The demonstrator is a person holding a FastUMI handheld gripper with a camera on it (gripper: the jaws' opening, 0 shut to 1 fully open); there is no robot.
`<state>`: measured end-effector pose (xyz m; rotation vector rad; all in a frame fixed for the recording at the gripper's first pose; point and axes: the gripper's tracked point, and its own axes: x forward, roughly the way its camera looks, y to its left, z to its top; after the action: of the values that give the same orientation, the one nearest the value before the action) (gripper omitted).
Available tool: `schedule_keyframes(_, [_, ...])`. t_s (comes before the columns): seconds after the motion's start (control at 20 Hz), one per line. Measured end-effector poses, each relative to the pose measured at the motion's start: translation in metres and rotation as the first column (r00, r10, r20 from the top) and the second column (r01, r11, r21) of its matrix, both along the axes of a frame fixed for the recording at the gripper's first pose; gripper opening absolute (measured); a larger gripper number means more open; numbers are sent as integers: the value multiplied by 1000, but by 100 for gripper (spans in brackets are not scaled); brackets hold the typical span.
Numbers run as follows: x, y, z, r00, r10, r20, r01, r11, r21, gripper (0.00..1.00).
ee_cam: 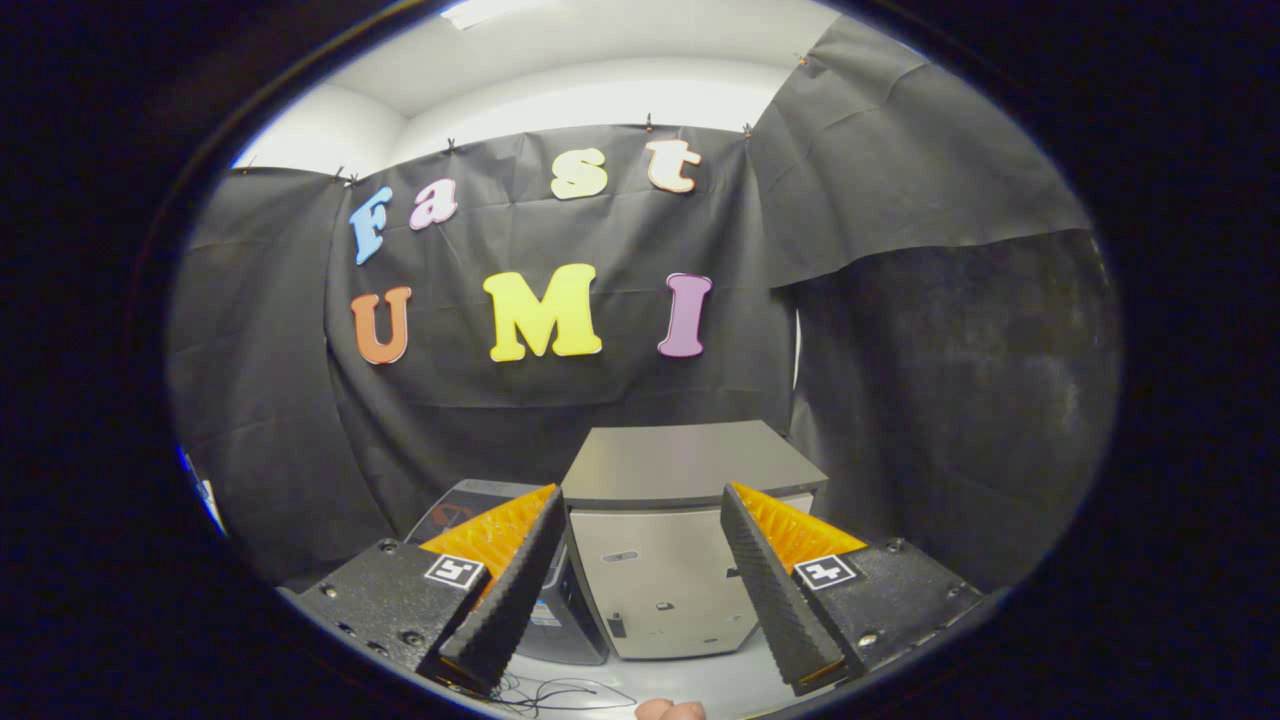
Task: Put the clothes into the washing machine and then close the washing machine lid.
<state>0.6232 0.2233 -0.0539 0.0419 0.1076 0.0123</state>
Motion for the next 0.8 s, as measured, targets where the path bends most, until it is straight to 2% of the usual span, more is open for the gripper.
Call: schedule_keyframes(0.8, [-2,-1,-1,1000,-1,-17,0,1000,-10,98])
